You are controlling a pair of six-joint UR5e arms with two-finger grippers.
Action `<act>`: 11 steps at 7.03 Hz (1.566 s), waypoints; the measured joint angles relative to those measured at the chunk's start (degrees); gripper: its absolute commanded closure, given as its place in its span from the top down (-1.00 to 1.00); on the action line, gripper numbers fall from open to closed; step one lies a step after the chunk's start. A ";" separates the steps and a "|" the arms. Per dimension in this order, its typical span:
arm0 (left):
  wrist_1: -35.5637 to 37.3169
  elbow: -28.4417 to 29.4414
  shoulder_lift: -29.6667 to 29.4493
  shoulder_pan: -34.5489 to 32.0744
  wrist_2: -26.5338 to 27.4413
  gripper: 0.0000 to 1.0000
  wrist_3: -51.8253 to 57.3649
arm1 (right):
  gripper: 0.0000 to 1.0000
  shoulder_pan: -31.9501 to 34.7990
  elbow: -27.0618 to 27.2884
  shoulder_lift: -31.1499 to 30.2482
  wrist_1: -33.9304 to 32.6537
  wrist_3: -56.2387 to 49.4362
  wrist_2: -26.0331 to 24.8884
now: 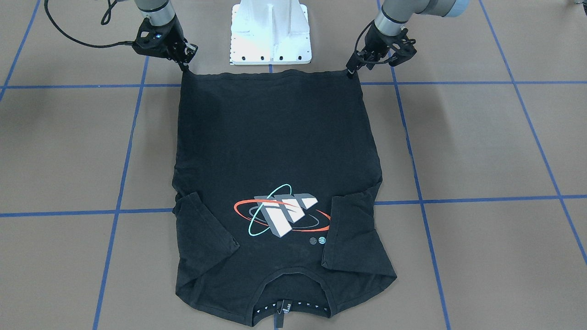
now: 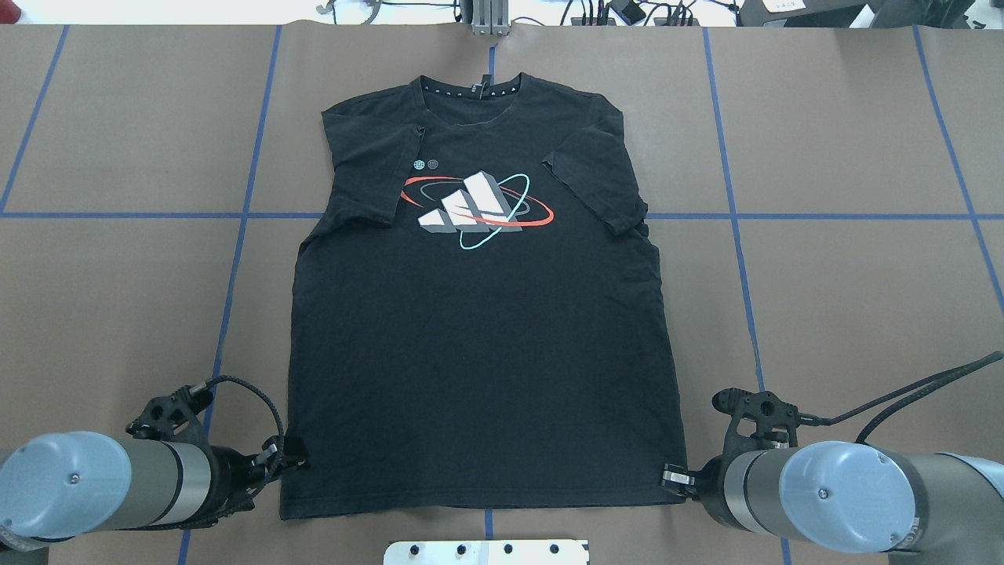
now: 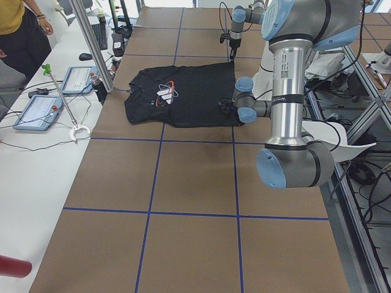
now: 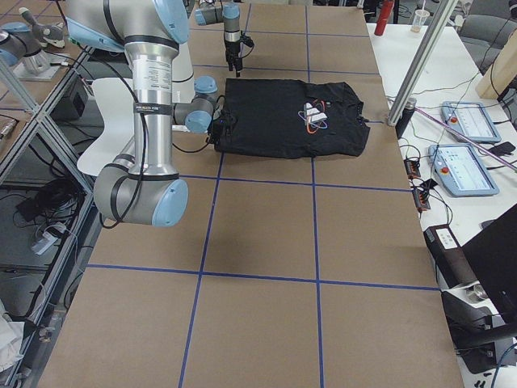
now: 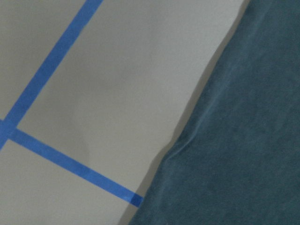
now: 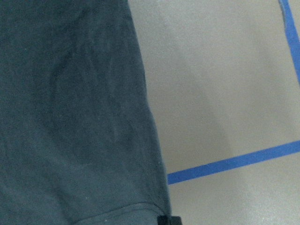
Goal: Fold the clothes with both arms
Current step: 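Move the left gripper down to the hem corner nearest it, then grasp both hem corners with the left and right grippers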
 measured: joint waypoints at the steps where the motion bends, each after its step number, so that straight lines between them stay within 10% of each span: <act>1: 0.42 0.30 -0.06 1.09 0.00 0.29 -0.69 | -1.00 0.01 0.03 0.04 0.01 0.00 0.00; 3: 0.60 1.41 -0.30 2.80 0.07 -0.10 -2.29 | -1.00 0.02 0.05 0.04 -0.01 0.00 0.00; 9: 0.62 1.27 -0.64 3.18 0.04 -0.08 -2.76 | -1.00 0.20 0.81 -0.08 -0.03 0.00 0.00; 11: 0.62 1.35 -1.14 3.21 0.01 -0.89 -2.83 | -1.00 0.20 0.91 -0.13 -0.04 0.00 0.00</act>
